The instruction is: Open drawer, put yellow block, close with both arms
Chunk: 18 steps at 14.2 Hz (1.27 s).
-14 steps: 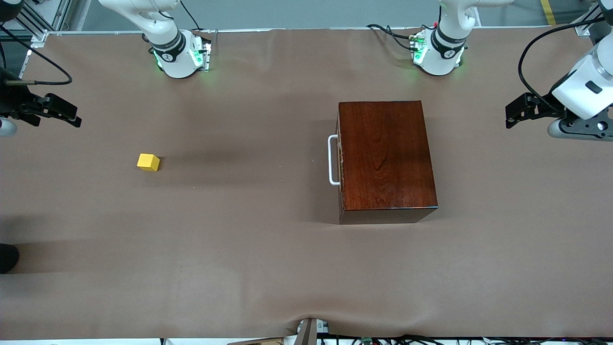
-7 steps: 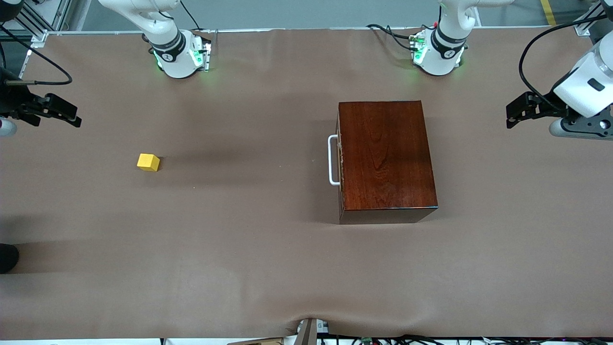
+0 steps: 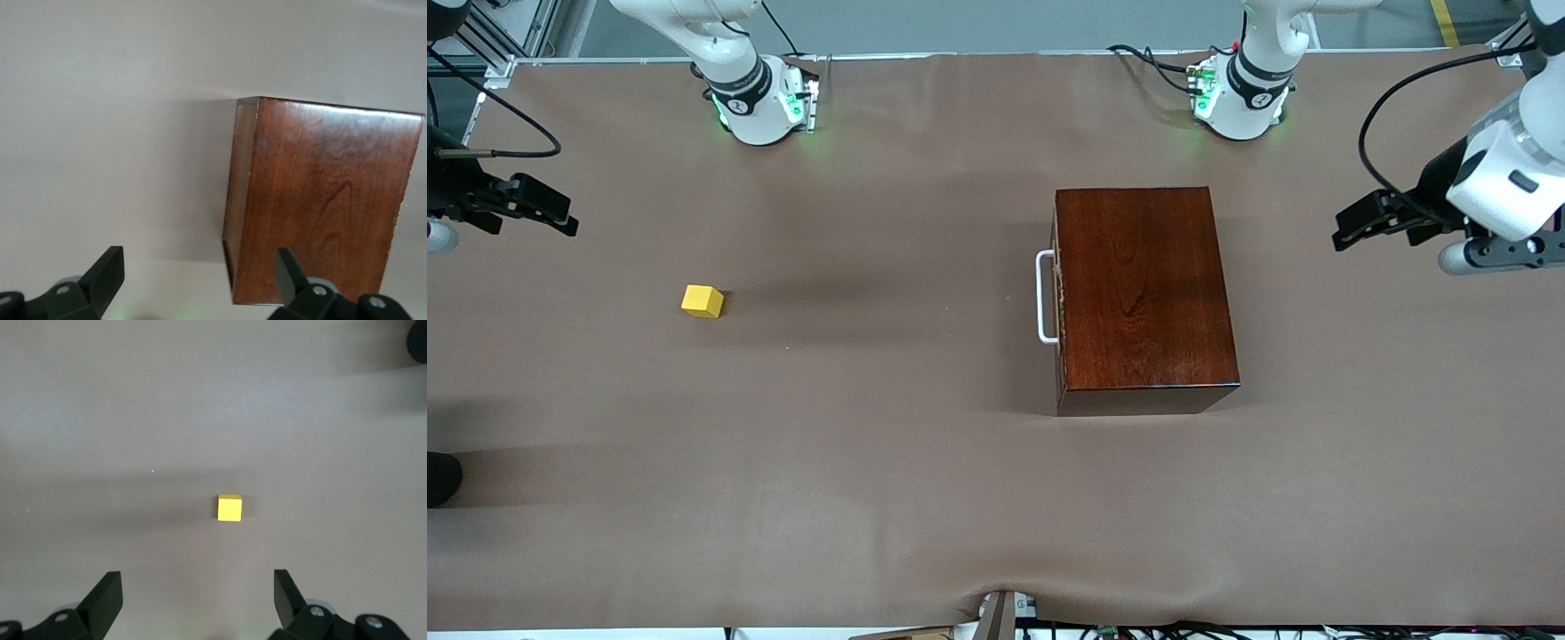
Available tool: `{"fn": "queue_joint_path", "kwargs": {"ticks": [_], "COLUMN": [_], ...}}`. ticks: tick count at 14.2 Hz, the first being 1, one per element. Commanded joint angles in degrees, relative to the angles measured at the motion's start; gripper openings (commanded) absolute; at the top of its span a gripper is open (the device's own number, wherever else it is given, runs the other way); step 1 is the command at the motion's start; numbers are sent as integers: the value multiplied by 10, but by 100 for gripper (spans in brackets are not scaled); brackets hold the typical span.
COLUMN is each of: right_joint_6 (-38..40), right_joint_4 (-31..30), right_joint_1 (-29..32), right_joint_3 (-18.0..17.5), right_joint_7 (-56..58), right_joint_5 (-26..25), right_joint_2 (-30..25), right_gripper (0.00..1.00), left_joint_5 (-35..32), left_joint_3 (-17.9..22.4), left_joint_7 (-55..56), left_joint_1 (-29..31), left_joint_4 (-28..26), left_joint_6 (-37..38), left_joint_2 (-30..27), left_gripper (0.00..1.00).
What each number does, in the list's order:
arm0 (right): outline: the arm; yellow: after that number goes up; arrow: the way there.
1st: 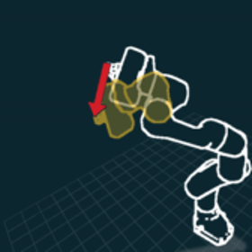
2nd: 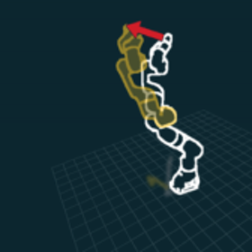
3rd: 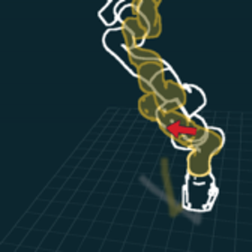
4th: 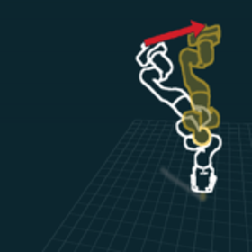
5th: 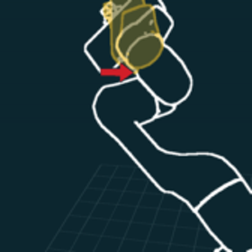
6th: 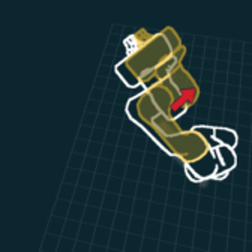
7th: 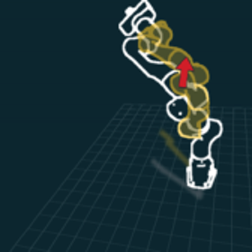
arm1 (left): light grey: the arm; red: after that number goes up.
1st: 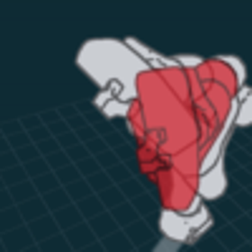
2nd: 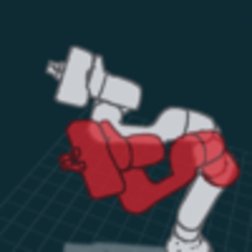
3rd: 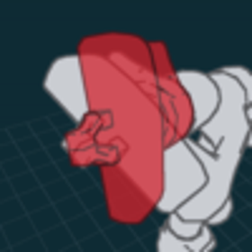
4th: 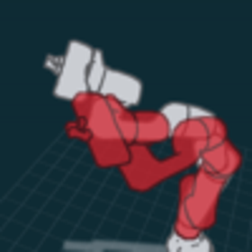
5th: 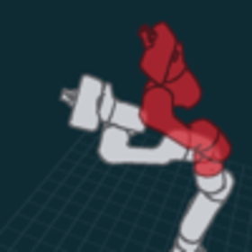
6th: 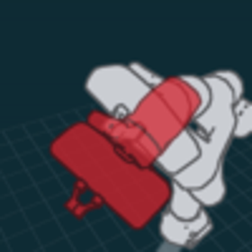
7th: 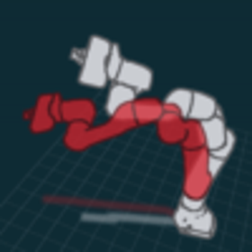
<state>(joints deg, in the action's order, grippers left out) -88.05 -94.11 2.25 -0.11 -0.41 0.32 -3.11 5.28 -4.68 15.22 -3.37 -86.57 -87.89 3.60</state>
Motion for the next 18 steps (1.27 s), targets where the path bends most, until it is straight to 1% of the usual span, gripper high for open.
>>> {"fn": "queue_joint_path", "kwargs": {"ticks": [1,5,10,15,16,18], "right_joint_6": [5,5,5,5,5,5], "right_joint_4": [10,10,9,9,10,10], "right_joint_1": [-1,-2,-2,-2,-2,-2], "right_joint_3": [0,0,0,-1,0,-1], "right_joint_7": [-3,-3,-3,-3,-2,-3], "right_joint_5": [-1,-1,-1,-1,-1,-1], "right_joint_2": [3,3,3,3,3,3], "right_gripper": [100,100,100,100,100,100], "left_joint_5": [21,21,17,12,4,-33], "left_joint_3": [-1,-2,-2,1,1,1], "left_joint_7": [54,143,235,325,337,376], "left_joint_1": [-25,-71,-137,-211,-228,-271], "left_joint_4": [25,25,43,82,85,86], "left_joint_6": [1,-27,-45,-68,-77,-90], "left_joint_2": [20,37,68,128,139,158], "left_gripper": [100,100,100,100,100,100]}}
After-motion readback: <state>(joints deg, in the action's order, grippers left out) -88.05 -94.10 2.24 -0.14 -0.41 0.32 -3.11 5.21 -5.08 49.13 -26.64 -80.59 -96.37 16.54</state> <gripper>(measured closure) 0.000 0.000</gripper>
